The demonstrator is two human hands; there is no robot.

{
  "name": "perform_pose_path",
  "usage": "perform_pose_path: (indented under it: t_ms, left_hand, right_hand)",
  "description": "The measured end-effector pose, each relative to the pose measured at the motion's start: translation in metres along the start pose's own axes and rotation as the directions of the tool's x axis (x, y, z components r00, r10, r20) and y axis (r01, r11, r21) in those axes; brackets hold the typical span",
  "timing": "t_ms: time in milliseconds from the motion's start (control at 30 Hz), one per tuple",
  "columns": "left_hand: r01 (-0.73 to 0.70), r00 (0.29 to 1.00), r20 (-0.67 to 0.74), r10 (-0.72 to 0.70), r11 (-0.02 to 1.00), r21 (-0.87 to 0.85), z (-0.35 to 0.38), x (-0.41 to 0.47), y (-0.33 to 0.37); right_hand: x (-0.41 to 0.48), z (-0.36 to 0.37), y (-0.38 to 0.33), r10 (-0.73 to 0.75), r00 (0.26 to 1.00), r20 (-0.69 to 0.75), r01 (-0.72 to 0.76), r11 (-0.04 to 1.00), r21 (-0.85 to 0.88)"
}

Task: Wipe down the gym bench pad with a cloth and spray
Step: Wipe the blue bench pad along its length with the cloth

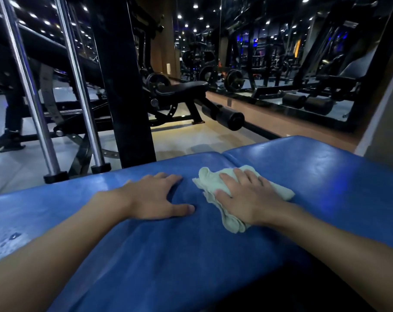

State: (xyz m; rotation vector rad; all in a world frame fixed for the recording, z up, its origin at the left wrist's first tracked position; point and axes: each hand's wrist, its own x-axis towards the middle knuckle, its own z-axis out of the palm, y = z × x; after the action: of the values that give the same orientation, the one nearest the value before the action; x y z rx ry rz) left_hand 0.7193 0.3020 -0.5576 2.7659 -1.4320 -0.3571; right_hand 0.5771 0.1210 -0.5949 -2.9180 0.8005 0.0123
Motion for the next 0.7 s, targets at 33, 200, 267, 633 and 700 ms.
perform_pose_path:
  t_ms: [33,200,267,633,700]
  left_hand:
    - [-0.004,1.0,-0.005,0.004,1.0,0.015,0.002,0.0,-0.001]
    - [-0.014,1.0,-0.011,0.015,0.993,0.115,0.007,0.0,0.0]
    - [-0.015,1.0,-0.019,0.017,0.995,0.098,0.007,0.002,-0.003]
    - [-0.017,0.997,-0.079,0.02,0.999,0.033,0.01,-0.002,-0.003]
    - [-0.015,0.996,-0.085,0.016,1.0,0.016,0.009,-0.006,-0.001]
  right_hand:
    - [0.016,0.0,-0.003,-0.004,1.0,-0.01,0.004,1.0,0.008]
    - [0.099,-0.002,-0.021,0.008,0.999,-0.043,-0.006,0.999,0.053]
    - [0.127,-0.006,-0.026,0.014,1.0,-0.004,-0.014,0.998,0.061]
    - [0.064,0.0,-0.013,-0.004,1.0,0.005,0.004,1.0,0.019]
    - [0.029,0.003,-0.008,-0.018,1.0,0.018,0.018,1.0,-0.025]
